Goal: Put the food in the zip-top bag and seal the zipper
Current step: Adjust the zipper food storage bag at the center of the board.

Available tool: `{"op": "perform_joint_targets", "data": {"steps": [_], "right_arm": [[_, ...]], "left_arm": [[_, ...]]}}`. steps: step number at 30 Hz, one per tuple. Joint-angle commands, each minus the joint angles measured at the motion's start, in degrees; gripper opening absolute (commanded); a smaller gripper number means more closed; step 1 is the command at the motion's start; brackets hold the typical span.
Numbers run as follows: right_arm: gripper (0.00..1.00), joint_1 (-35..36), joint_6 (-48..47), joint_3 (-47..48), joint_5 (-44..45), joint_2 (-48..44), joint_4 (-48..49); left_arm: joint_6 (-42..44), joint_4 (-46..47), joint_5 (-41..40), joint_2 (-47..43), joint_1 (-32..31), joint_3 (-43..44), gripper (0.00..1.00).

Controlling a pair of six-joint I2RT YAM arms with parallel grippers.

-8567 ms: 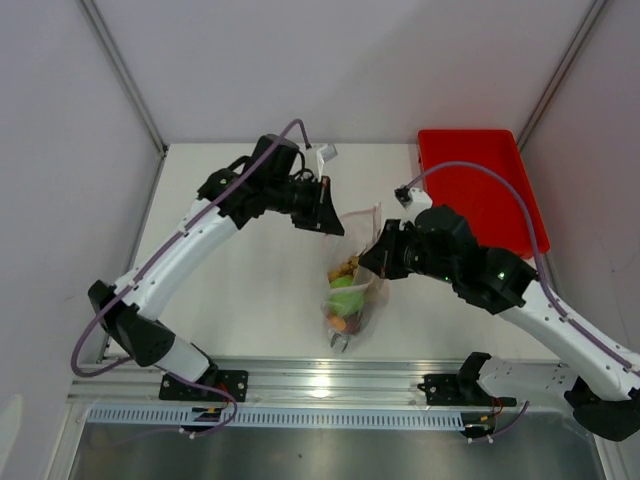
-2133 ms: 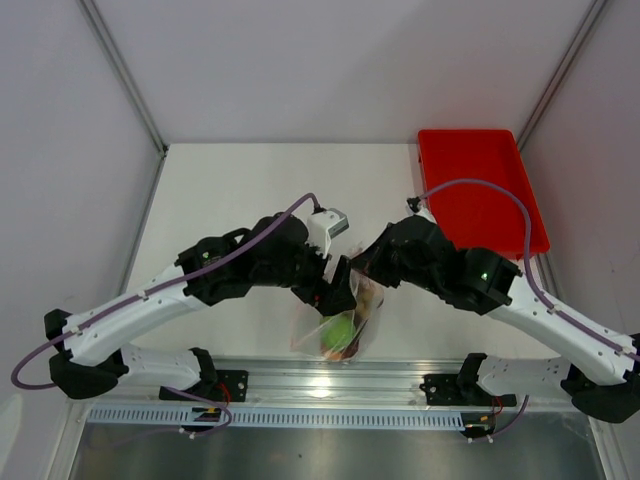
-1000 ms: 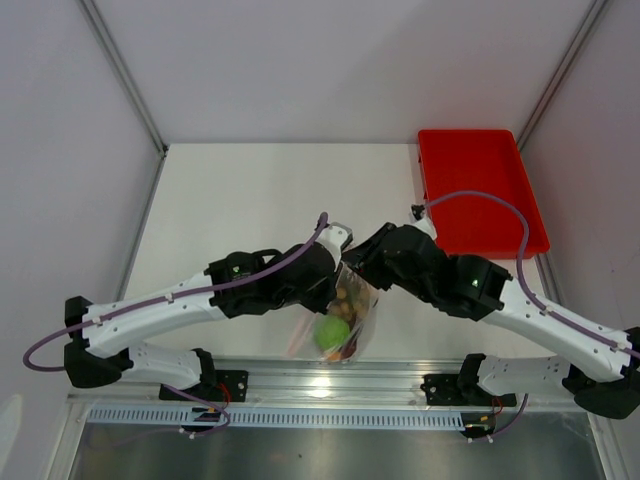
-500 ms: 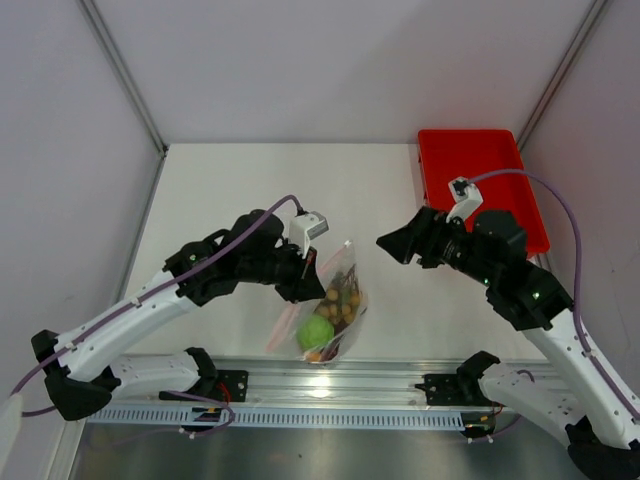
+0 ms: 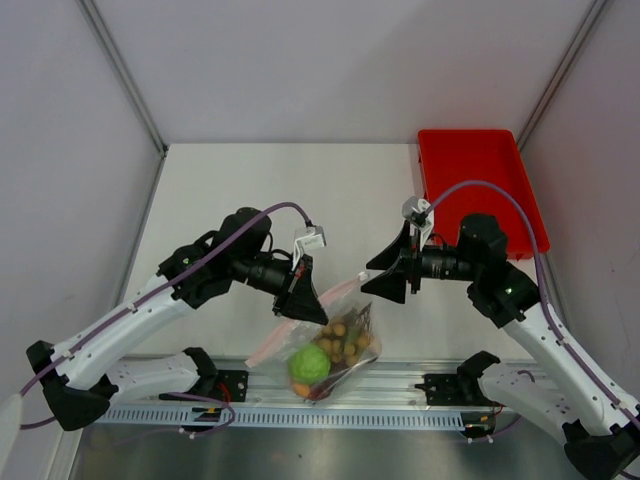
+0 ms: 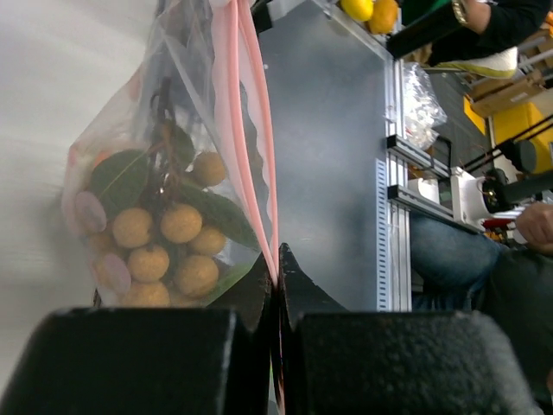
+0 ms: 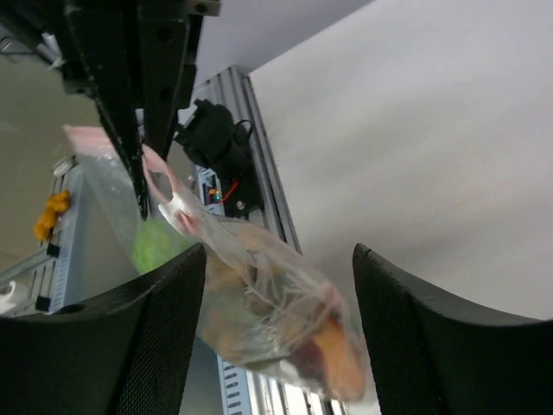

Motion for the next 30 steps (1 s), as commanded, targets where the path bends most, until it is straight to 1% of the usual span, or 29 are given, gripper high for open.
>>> {"op": "perform_joint_targets", "data": {"steps": [1, 2, 3, 4, 5, 7, 8, 11, 14, 18, 19, 21, 22, 23, 24, 27, 28, 30], "right_arm": [[0.68, -0.5, -1.6, -1.0, -10.5, -0.2, 7.9], [0.67, -0.4, -1.1, -1.4, -11.4, -0.2, 9.4], [0.62, -0.4, -0.6, -1.8, -13.0, 0.0, 10.2], [0.6, -0.4, 1.0, -2.1, -13.7, 0.1, 11.1], [0.56, -0.4, 2.3, -2.5, -15.2, 0.2, 14.1], [0.49, -0.1, 5.6, -3.6, -16.1, 0.2, 16.7], [0.44, 0.1, 6.7, -3.8, -16.6, 0.1, 20.3], [0.41, 1.0, 9.8, -4.2, -17.9, -0.2, 23.7], [0.42, 2.4, 12.0, -4.1, -19.7, 0.5, 26.1], [0.42, 4.2, 12.3, -3.5, -20.4, 2.4, 26.3], [0.4, 4.5, 12.5, -3.5, -20.5, 2.8, 27.1], [0.28, 5.3, 12.7, -3.4, -20.4, 3.6, 27.6], [0.06, 5.5, 12.9, -3.5, -19.7, 3.8, 28.0], [0.0, 5.5, 13.1, -3.6, -19.1, 3.8, 28.3], [0.0, 5.4, 14.1, -3.6, -18.3, 3.8, 28.6], [0.0, 5.3, 16.9, -3.3, -13.5, 3.8, 29.8], [0.0, 5.3, 17.6, -3.3, -12.4, 3.8, 30.7], [0.0, 5.3, 18.6, -2.9, -8.0, 4.2, 30.7]], "left_arm": [[1.5, 4.1, 7.4, -2.3, 1.0, 0.9, 0.01], [1.3, 4.4, 8.4, -2.5, 1.2, 1.0, 0.01], [1.2, 4.5, 8.7, -2.6, 1.2, 0.9, 0.01], [0.5, 5.2, 9.0, -2.8, 1.4, 0.8, 0.01], [0.4, 5.4, 9.7, -2.8, 1.3, 1.0, 0.01], [-0.2, 6.0, 10.2, -2.7, 1.4, 1.0, 0.01], [-0.3, 6.4, 10.4, -2.6, 1.3, 0.9, 0.01], [-0.4, 6.6, 10.5, -2.3, 1.4, 0.9, 0.01], [-0.5, 6.8, 10.2, -2.2, 1.5, 0.6, 0.0], [-0.8, 7.4, 10.7, -1.8, 1.5, 0.7, 0.01], [-0.8, 7.3, 10.6, -1.8, 1.5, 0.7, 0.01], [-0.8, 7.2, 10.6, -1.9, 1.6, 0.8, 0.01], [-0.7, 7.1, 10.5, -1.9, 1.5, 0.8, 0.0], [-0.7, 7.1, 10.4, -2.0, 1.6, 0.9, 0.01], [-0.5, 6.8, 10.4, -2.0, 1.8, 0.7, 0.0], [0.0, 4.6, 5.9, -1.5, 2.6, 1.2, 0.01], [-0.2, 3.9, 0.5, -1.1, 3.1, 1.5, 0.01], [-0.9, 1.4, -7.0, 0.7, 4.6, 3.0, 0.11]]}}
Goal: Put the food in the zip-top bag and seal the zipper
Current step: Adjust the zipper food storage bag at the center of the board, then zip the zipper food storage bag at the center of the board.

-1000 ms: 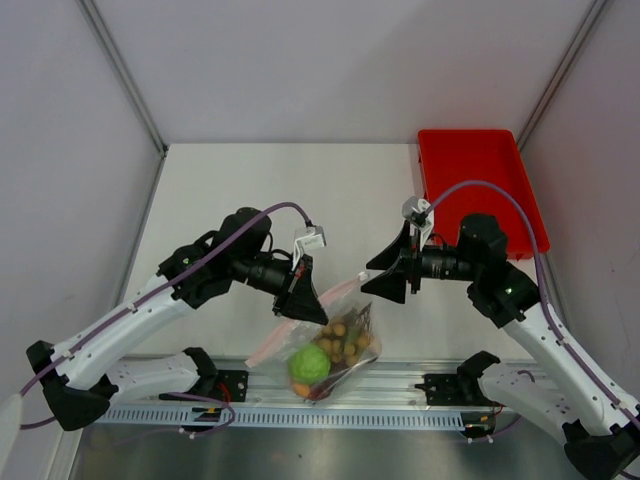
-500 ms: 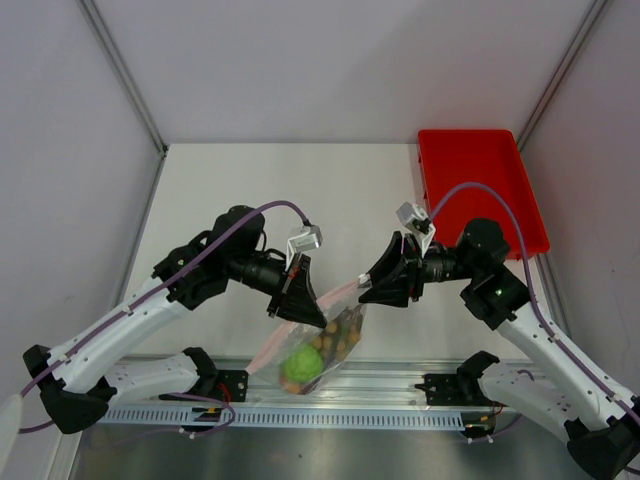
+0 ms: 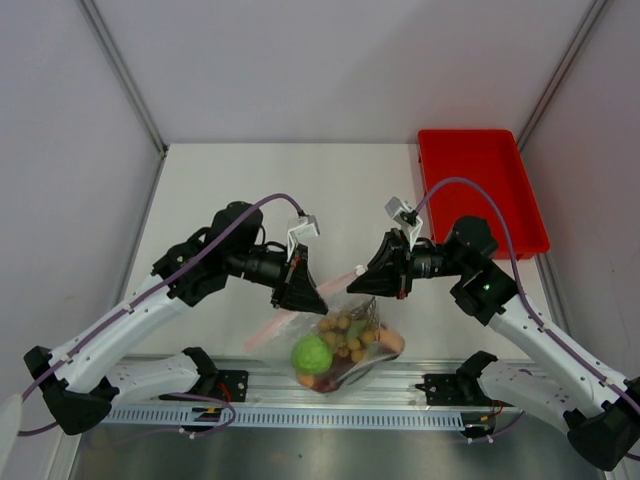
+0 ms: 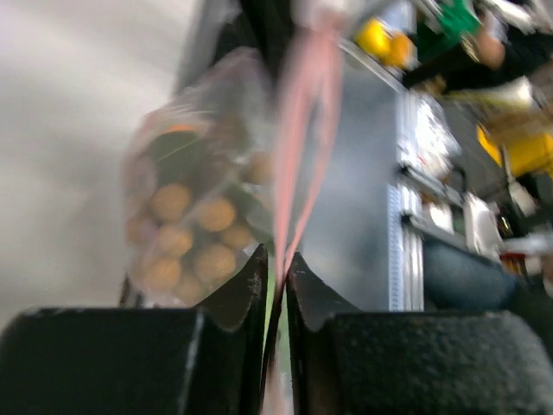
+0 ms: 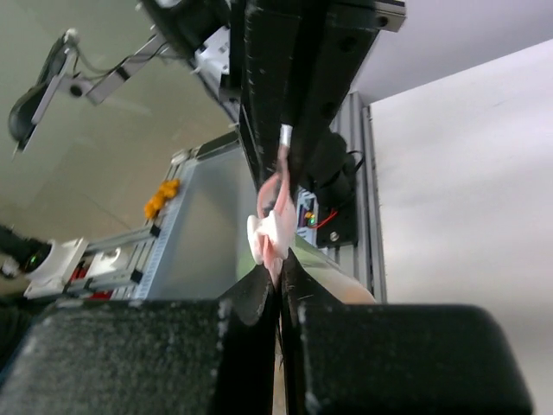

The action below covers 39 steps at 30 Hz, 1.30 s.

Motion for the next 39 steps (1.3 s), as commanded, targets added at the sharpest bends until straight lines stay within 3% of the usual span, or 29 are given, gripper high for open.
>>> {"op": "perform_joint_targets", "data": {"steps": [1, 2, 3, 7, 10, 17, 24, 35, 39], "right_arm": [[0.0, 0.3, 3.2, 1.2, 8.0, 0.2, 4.7], [0.0, 0.6, 3.2, 1.2, 10.3, 0.4, 4.4], [0.0, 0.8, 3.1, 1.0, 11.7, 0.9, 3.9], [0.0, 3.3, 0.3, 0.4, 17.5, 2.1, 1.0], [0.0, 5.6, -1.2, 0.6, 19.5, 3.7, -1.2], [0.0, 10.0, -1.9, 0.1, 22.3, 5.0, -1.8], [0.0, 10.5, -0.2, -1.0, 24.0, 4.8, -0.8], [0.0, 10.5, 2.2, -0.4, 24.0, 5.3, 1.0], [0.0, 10.5, 2.7, -0.3, 23.8, 5.3, 1.4]], "left_arm": [[-0.9, -3.6, -15.7, 2.4, 2.6, 3.4, 0.17], [-1.4, -3.5, -17.6, 2.4, 3.1, 3.4, 0.24], [-2.3, -3.0, -19.6, 2.0, 3.6, 3.5, 0.38], [-1.9, 1.0, -22.6, 0.6, 3.7, 4.0, 0.66], [-1.2, 4.1, -21.7, 0.5, 3.7, 4.5, 0.74], [-0.9, 9.0, -20.5, 0.4, 3.7, 5.1, 0.74], [-0.8, 10.0, -18.0, 0.5, 3.7, 4.1, 0.56], [-0.9, 10.5, -16.4, 0.2, 3.7, 1.8, 0.53], [-0.9, 10.5, -15.9, 0.7, 3.7, 1.4, 0.44]]}}
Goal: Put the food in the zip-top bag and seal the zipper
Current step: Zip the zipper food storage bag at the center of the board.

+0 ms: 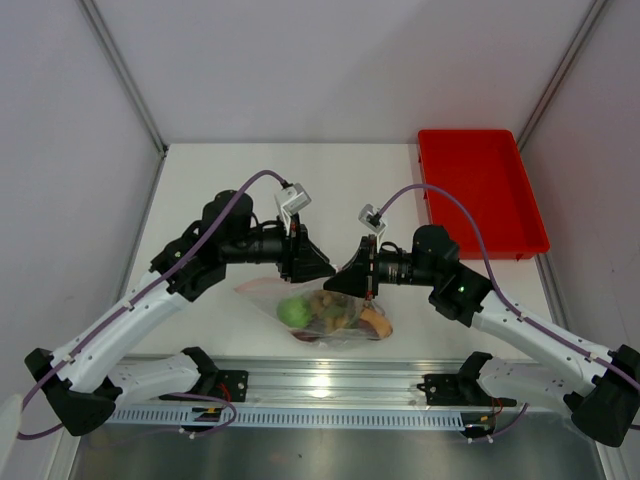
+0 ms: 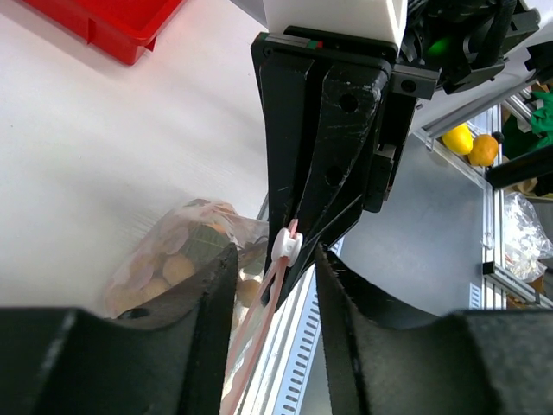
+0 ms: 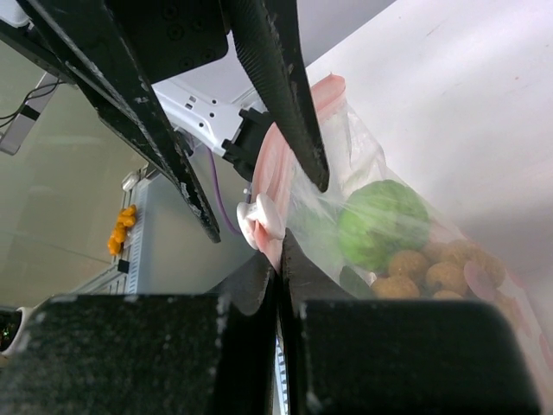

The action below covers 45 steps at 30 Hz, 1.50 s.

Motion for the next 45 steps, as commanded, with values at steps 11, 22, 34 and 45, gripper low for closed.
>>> {"op": "perform_joint_targets", "data": {"steps": [11, 22, 34, 45], "right_arm": [[0.0, 0.1, 2.2, 1.2, -0.4, 0.0, 5.5], [0.0, 0.2, 3.0, 0.7, 1.1, 0.2, 6.0], [0.0, -0.3, 4.1, 0.0, 0.9, 0.2, 6.9], [0.0, 0.3, 4.3, 0.2, 0.8, 1.1, 7.1]], "left_arm": [[-0.2, 2.3, 2.5, 0.4, 0.2, -0.8, 0.11], [-2.8, 4.4, 5.1, 0.8, 0.2, -1.8, 0.01], [-3.3, 4.0, 4.1, 1.6, 0.4, -1.3, 0.41], [-3.5, 4.2, 4.1, 2.2, 0.4, -0.8, 0.3]]}}
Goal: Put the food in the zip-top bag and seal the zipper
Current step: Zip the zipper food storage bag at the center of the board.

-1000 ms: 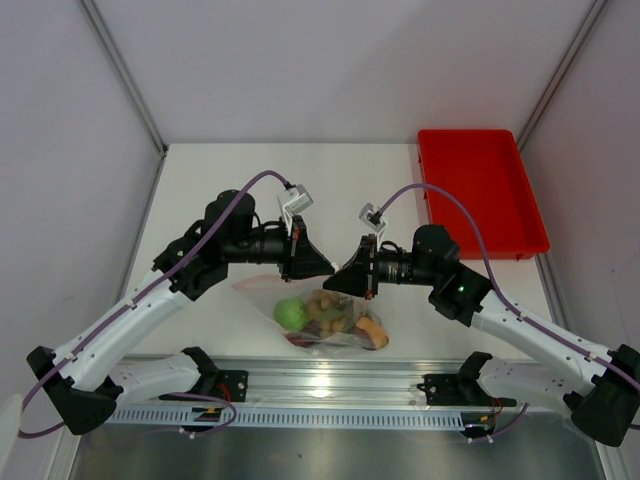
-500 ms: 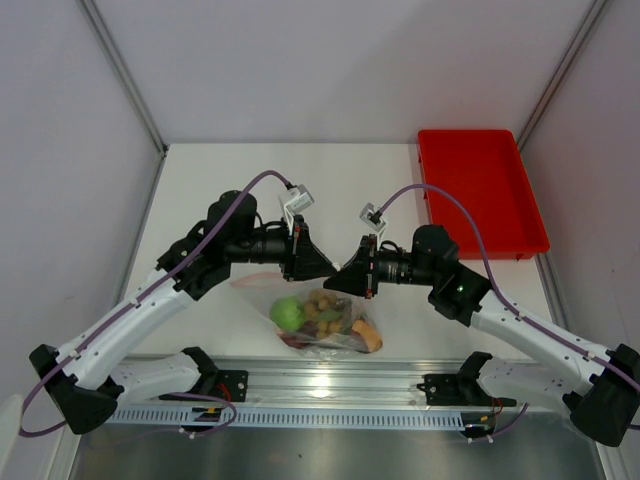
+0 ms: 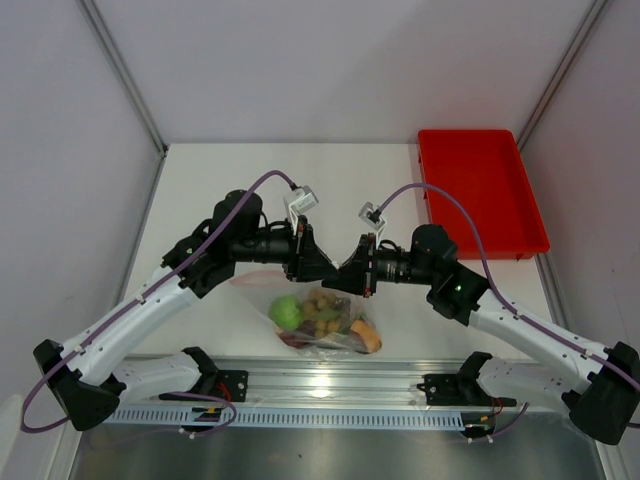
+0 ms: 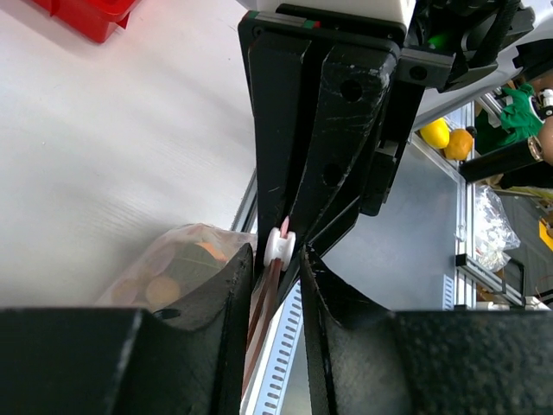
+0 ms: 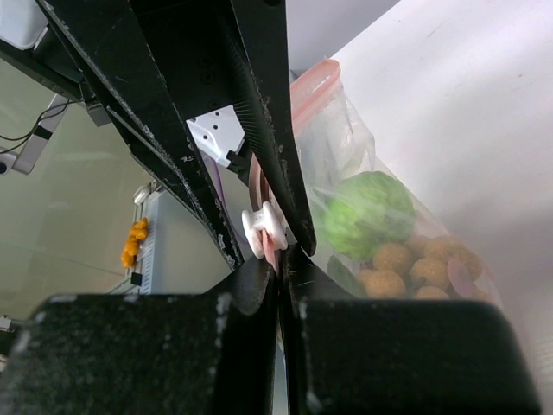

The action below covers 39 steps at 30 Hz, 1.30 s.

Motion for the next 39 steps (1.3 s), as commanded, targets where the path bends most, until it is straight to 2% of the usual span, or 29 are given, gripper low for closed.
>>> {"op": "perform_joint_targets", "data": {"steps": [1, 10, 12, 18, 24, 39], "right_arm": [[0.0, 0.9, 0.5, 0.7, 0.2, 0.4, 4.3], [0.0, 1.3, 0.7, 0.3, 0.7, 0.4, 4.4], [0.0, 1.3, 0.3, 0.3, 0.6, 0.4, 4.1], [0.0, 1.3, 0.5, -0.1, 0.5, 0.6, 4.4], [0.0, 1.4, 0.6, -0.5, 0.3, 0.6, 4.8], [0.0, 1.5, 1.1, -0.1, 0.5, 0.8, 5.1]], "left_arm": [[-0.5, 1.7, 0.2, -0.1, 0.1, 1.3, 0.3], [-1.1, 1.9, 1.6, -0.6, 1.0, 1.2, 0.15], [-1.7, 2.4, 2.3, -0.8, 1.3, 0.6, 0.15], [-2.9, 3.6, 4.4, -1.6, 2.3, 0.3, 0.19], [-4.5, 5.9, 6.9, -2.1, 3.6, -0.7, 0.3], [-4.1, 5.9, 7.7, -2.2, 3.8, -2.5, 0.27]]}}
